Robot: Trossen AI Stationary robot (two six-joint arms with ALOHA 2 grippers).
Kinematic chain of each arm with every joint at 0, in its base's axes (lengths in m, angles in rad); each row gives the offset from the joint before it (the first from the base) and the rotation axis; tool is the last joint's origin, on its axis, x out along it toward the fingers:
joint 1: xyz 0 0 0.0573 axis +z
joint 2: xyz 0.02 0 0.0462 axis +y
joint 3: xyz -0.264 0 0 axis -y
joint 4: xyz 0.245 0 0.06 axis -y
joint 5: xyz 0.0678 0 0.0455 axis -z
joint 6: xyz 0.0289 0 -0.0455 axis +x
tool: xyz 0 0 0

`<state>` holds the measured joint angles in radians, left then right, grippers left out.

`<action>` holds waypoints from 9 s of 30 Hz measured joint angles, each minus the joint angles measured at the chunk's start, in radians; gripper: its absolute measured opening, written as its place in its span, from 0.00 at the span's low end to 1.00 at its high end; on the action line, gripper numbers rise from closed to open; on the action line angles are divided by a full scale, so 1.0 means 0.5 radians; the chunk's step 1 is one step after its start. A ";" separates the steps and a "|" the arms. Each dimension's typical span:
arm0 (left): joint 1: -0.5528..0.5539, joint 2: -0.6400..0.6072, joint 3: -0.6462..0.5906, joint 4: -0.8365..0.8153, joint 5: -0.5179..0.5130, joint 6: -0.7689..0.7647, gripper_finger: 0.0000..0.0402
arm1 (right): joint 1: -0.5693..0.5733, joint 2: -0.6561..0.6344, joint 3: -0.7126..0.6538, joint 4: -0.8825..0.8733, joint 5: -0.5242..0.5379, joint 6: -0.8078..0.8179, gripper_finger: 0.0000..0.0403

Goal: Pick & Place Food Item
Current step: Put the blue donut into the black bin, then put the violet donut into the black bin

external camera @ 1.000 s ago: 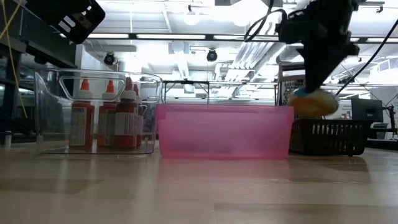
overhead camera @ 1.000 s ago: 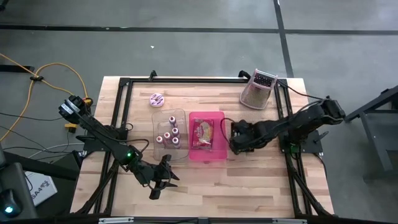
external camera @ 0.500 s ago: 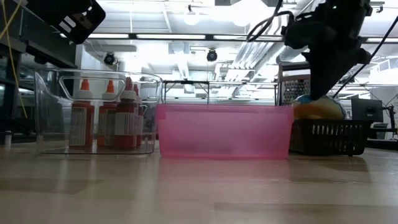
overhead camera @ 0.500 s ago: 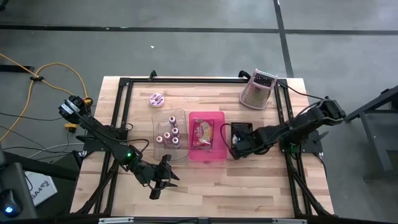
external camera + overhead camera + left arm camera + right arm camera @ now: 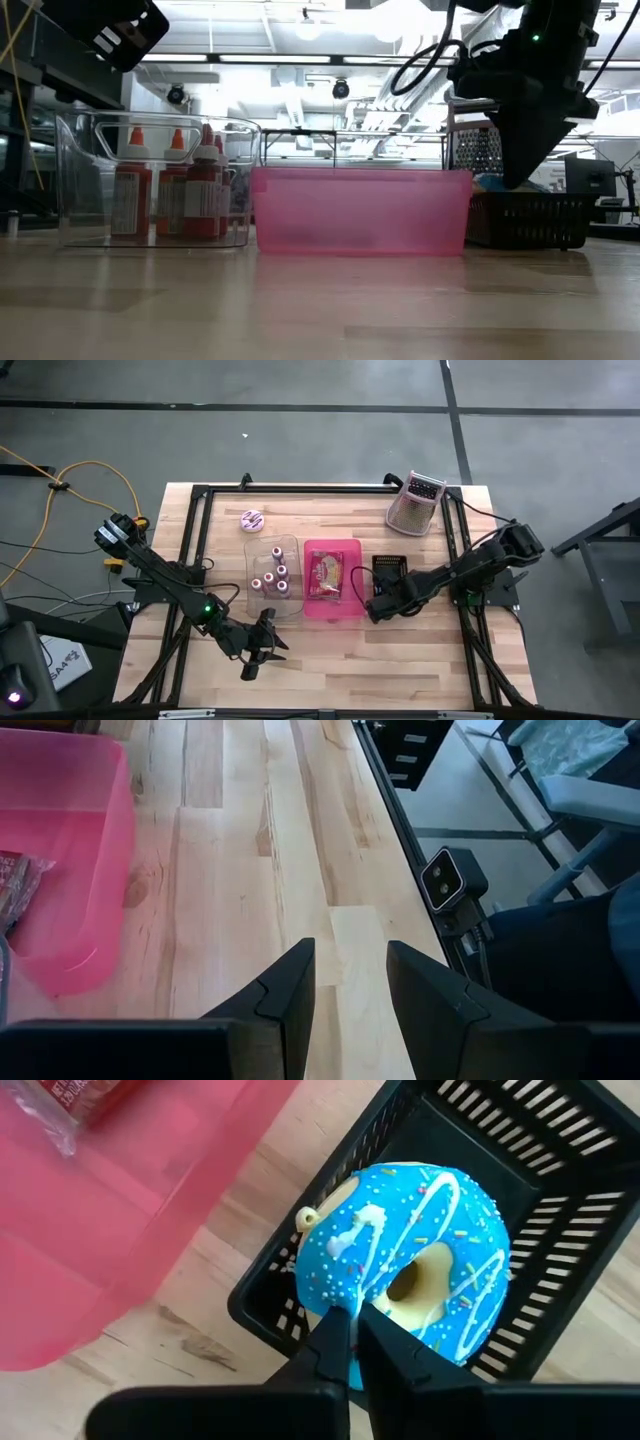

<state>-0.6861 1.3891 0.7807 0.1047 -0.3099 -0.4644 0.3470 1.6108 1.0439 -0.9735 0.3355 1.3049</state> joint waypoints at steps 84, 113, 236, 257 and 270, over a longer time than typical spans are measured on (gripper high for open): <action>1.481 -0.907 0.054 -0.964 0.134 0.076 0.31 | -0.489 -0.377 0.153 0.663 -0.097 -1.415 0.33; 2.853 -0.363 0.137 -1.235 0.618 0.499 0.31 | -0.504 -0.376 0.153 0.810 -0.115 -1.730 0.33; 2.988 0.380 0.137 -1.179 0.445 0.673 0.53 | -0.503 -0.376 0.150 0.754 -0.169 -1.779 0.33; 2.989 0.379 0.137 -1.180 0.436 0.674 0.35 | -0.503 -0.376 0.151 0.755 -0.169 -1.775 0.33; 2.989 0.378 0.208 -1.211 0.435 0.727 0.32 | -0.503 -0.375 0.151 0.752 -0.169 -1.775 0.33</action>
<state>0.8085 1.5784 0.8849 -0.5007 -0.0925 -0.1009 0.0956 1.4231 1.1194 -0.5976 0.2512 0.4175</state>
